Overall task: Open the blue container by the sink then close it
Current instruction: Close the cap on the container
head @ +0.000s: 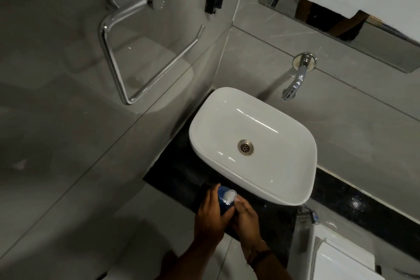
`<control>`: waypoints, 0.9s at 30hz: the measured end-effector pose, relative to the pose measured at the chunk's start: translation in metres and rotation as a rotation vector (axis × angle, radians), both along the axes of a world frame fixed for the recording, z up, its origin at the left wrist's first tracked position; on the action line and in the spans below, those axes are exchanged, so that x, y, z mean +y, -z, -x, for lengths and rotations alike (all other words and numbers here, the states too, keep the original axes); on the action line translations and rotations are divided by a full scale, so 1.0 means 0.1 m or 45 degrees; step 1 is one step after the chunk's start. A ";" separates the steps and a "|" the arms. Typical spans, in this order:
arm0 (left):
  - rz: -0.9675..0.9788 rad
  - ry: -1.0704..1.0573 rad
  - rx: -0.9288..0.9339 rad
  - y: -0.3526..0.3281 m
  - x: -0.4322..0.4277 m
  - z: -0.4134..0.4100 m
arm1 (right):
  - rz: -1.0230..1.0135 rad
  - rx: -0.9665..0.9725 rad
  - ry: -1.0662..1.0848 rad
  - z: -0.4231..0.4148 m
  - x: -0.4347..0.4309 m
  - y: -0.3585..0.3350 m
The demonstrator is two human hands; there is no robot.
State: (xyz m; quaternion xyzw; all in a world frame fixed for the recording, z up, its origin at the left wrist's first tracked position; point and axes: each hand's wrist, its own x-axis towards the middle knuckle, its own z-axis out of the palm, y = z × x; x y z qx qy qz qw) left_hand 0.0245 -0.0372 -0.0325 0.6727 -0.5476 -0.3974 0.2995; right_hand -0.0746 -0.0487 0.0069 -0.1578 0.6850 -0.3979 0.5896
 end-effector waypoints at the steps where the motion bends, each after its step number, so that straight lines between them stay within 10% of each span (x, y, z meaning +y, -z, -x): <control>1: 0.005 -0.024 -0.002 -0.03 -0.04 -0.07 | 0.005 -0.019 0.003 -0.07 -0.06 0.01; 27: 0.016 -0.306 -0.036 -0.08 -0.61 -1.50 | -0.020 -0.149 -0.199 -1.52 -0.81 0.03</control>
